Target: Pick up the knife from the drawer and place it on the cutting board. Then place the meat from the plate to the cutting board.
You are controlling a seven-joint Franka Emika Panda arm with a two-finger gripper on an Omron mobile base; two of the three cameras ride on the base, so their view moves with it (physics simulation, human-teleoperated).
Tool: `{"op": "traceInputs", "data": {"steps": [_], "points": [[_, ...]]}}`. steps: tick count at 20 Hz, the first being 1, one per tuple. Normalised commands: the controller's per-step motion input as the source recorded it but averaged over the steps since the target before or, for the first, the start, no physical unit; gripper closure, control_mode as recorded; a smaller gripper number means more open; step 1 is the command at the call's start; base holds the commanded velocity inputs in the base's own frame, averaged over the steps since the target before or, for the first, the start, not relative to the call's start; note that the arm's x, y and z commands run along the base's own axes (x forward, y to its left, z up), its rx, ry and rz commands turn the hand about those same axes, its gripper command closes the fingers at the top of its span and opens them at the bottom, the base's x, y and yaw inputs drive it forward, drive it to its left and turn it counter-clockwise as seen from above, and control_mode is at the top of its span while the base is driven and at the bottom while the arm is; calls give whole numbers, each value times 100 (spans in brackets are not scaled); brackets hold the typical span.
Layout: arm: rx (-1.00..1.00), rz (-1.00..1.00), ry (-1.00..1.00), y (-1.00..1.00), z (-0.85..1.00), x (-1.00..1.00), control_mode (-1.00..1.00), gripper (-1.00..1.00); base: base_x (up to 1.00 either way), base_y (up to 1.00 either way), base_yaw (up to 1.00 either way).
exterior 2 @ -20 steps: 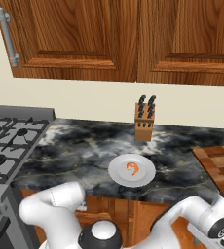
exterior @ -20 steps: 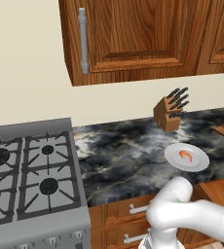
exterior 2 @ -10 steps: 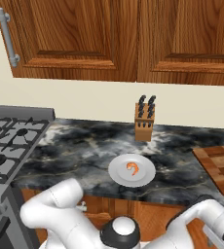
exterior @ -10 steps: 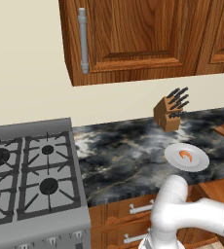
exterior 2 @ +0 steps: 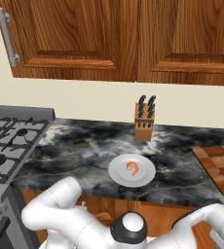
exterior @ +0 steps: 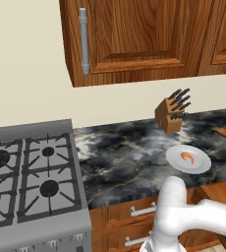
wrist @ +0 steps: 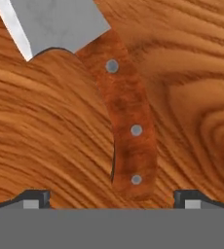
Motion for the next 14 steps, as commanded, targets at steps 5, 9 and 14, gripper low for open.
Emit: {"op": "traceInputs", "data": {"steps": [5,9,14], "points": [[0,4,-2,-43,-24,0,-100,-100,0,0,0],[-2,5,0,-10,-41,0,-100,-100,0,0,0],[-2,5,0,0,-52,0,-100,100,0,0,0]]}}
